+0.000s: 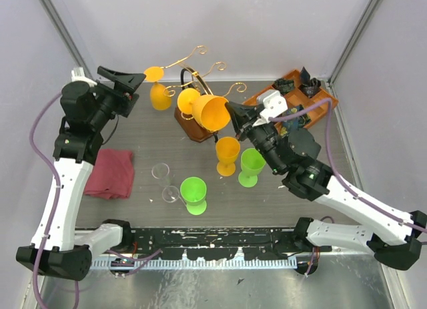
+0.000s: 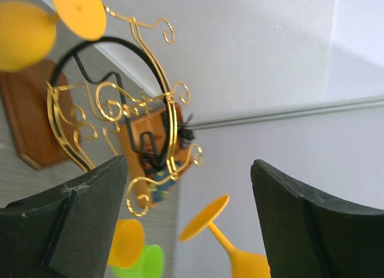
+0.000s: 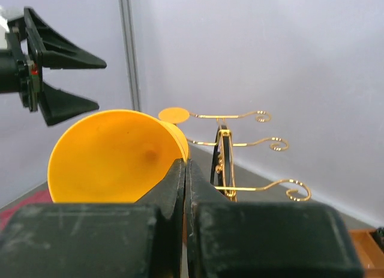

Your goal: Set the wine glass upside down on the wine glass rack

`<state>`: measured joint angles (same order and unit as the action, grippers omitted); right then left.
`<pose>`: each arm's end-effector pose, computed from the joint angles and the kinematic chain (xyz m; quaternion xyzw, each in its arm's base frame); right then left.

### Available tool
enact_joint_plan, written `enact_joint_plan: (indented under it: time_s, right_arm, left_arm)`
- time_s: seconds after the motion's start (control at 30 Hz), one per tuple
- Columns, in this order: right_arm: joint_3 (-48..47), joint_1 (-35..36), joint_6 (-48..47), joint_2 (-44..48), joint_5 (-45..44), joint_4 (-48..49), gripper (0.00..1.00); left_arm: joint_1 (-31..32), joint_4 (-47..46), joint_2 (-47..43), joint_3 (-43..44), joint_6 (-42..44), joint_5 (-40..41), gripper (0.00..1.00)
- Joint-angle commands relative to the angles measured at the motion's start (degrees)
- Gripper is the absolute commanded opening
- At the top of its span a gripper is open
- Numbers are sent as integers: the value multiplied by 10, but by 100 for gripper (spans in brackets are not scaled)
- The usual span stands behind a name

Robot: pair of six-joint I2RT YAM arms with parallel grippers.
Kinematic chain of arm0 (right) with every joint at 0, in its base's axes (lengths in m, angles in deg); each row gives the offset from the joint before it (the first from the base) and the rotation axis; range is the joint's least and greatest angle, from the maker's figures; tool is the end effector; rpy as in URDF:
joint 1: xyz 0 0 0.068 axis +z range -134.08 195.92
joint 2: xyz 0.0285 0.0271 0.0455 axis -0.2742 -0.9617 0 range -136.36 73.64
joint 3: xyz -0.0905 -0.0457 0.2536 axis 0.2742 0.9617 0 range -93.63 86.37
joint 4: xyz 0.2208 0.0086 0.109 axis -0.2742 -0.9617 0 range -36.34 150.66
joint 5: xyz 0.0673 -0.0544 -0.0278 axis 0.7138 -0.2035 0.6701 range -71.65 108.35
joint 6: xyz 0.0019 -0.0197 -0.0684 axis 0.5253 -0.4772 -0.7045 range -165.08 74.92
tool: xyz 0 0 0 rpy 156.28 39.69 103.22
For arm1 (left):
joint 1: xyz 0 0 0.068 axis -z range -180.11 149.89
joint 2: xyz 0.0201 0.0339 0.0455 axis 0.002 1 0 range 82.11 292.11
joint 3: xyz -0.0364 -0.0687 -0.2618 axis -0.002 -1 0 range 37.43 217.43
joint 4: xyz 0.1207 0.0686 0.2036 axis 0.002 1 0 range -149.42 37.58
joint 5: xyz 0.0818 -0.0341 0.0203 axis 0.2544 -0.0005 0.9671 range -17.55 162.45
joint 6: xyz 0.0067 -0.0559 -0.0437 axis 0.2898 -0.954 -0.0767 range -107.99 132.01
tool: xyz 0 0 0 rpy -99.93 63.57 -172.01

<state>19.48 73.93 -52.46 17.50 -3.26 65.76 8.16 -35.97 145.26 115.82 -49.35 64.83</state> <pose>0.1294 0.1666 0.4698 -0.1940 0.5791 0.2330 0.7568 0.2329 -0.0416 0.4484 -0.2981 0.6942 -0.4142 0.5076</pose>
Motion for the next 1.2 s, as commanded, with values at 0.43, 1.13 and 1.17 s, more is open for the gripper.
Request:
enact_joint_plan:
  time_s: [0.43, 1.13, 1.17]
  right_arm:
    - [32, 3, -214, -196, 6, 516, 1]
    - [3, 4, -153, -289, 84, 591, 1]
    - [2, 4, -148, -290, 85, 589, 1]
  left_arm:
    - [0, -120, -60, -117, -357, 7, 81]
    - [20, -118, -35, -129, -364, -17, 68]
    - [22, -121, -34, -132, -366, -17, 68]
